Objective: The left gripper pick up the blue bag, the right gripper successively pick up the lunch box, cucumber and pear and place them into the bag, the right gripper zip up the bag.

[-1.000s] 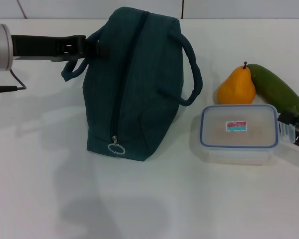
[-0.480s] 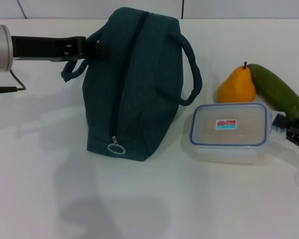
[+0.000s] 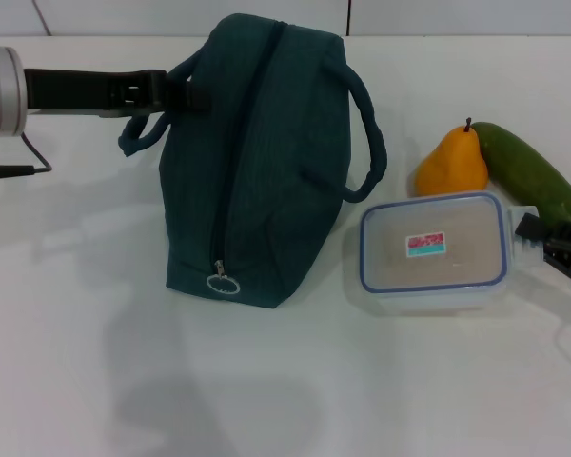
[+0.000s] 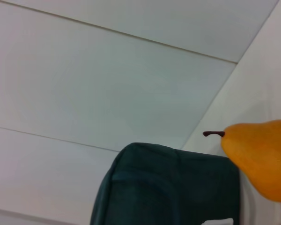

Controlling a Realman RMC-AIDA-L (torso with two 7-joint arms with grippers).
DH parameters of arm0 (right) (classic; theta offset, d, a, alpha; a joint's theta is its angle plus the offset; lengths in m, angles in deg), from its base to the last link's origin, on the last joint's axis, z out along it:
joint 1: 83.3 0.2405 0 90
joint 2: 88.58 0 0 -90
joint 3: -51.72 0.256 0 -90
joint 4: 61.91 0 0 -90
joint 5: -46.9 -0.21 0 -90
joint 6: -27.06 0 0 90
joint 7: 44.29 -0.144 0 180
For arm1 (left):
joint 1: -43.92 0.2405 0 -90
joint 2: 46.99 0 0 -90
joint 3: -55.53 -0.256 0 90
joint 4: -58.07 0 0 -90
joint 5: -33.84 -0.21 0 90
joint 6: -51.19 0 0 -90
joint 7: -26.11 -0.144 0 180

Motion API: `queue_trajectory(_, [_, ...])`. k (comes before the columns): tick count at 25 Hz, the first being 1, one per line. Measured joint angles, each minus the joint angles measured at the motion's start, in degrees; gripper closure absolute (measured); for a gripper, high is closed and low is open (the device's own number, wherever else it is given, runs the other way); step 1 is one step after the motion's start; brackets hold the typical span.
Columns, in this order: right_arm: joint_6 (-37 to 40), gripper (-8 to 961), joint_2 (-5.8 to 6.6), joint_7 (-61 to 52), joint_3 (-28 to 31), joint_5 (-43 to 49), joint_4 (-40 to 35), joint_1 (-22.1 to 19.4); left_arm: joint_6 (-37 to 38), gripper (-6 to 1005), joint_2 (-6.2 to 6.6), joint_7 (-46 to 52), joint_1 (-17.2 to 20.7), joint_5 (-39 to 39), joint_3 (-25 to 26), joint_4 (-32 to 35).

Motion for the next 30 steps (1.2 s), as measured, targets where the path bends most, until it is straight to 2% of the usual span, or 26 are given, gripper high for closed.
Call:
queue_trajectory(19, [5.1, 862, -0.14, -2.5, 0.6, -4.2, 2.0, -1.2, 0.3, 952, 0.07, -1.0, 0.7, 3.7, 0.1, 0.3])
queue_trajectory(30, [11.5, 859, -0.69, -4.3, 1.3, -8.2, 3.9, -2.4, 0.5, 951, 0.0, -1.0, 0.7, 3.9, -0.2, 0.0])
